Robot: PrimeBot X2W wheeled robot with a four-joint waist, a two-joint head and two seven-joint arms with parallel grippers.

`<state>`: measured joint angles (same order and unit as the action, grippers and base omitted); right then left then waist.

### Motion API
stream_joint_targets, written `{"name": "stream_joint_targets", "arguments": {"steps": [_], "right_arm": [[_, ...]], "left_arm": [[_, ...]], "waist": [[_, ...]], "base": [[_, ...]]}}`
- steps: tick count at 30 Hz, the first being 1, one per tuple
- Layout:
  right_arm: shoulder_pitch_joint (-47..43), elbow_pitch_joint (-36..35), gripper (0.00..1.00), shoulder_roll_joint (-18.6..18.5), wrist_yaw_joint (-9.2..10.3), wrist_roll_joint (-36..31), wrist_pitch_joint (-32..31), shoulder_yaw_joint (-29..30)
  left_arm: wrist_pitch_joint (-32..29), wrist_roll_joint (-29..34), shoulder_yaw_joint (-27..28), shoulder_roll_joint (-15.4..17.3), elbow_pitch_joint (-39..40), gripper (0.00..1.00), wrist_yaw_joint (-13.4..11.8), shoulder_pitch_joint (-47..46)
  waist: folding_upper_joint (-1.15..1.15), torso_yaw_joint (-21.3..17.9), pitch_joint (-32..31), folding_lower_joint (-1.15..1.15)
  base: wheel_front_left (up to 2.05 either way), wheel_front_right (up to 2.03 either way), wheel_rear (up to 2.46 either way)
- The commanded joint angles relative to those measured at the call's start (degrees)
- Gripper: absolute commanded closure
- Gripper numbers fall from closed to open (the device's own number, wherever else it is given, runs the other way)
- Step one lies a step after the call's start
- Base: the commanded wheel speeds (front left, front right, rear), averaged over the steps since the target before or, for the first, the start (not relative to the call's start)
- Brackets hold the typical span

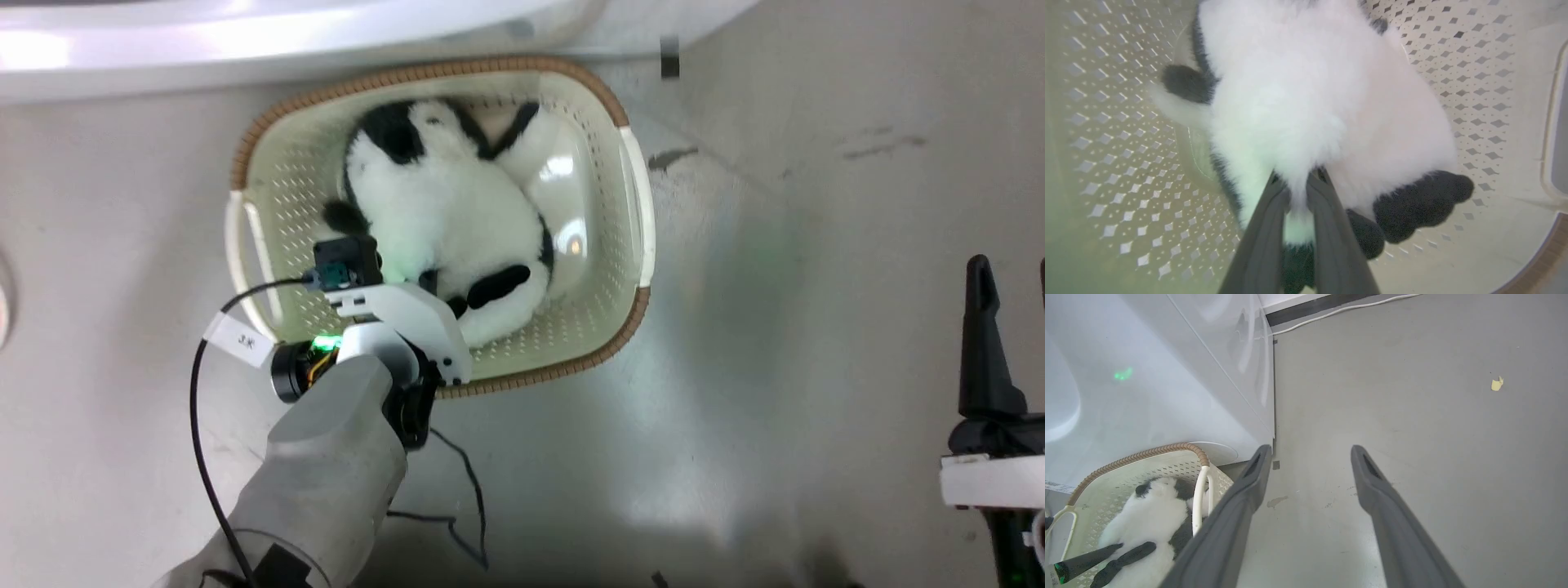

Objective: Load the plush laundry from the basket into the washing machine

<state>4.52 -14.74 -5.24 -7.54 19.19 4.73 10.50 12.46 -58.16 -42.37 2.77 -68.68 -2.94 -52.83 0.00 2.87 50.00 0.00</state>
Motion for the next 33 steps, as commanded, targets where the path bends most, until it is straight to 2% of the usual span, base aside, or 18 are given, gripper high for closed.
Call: {"name": "stream_joint_targets", "arguments": {"steps": [1, 13, 27, 33], "right_arm": [[1.31, 0.93, 0.0, -0.2, 0.05, 0.19, 0.49, -0.52], [1.73, 7.44, 0.0, 0.33, 0.05, 0.01, 1.56, -3.31], [-1.89, 15.44, 0.0, 1.88, 0.05, -0.54, 2.98, -4.53], [-3.85, 18.11, 0.0, 2.24, 0.05, -0.62, 3.2, -5.23]], "left_arm": [[1.06, 0.3, -0.38, 0.1, 0.25, 1.0, 0.58, 0.94], [2.5, 1.61, 1.26, 0.52, 4.31, 1.0, 2.0, 7.91], [2.53, 10.44, 9.12, 3.3, 24.47, 1.0, -1.16, 27.48], [2.53, 13.11, 12.36, 5.18, 34.64, 1.0, -3.84, 35.61]], "waist": [[0.0, 0.83, -2.97, 0.0], [0.0, 3.34, -14.93, 0.0], [0.0, 6.65, -31.17, 0.0], [0.0, 7.64, -37.39, 0.0]], "base": [[0.0, 0.0, 0.0], [0.0, 0.0, 0.0], [0.0, 0.0, 0.0], [0.0, 0.0, 0.0]]}}
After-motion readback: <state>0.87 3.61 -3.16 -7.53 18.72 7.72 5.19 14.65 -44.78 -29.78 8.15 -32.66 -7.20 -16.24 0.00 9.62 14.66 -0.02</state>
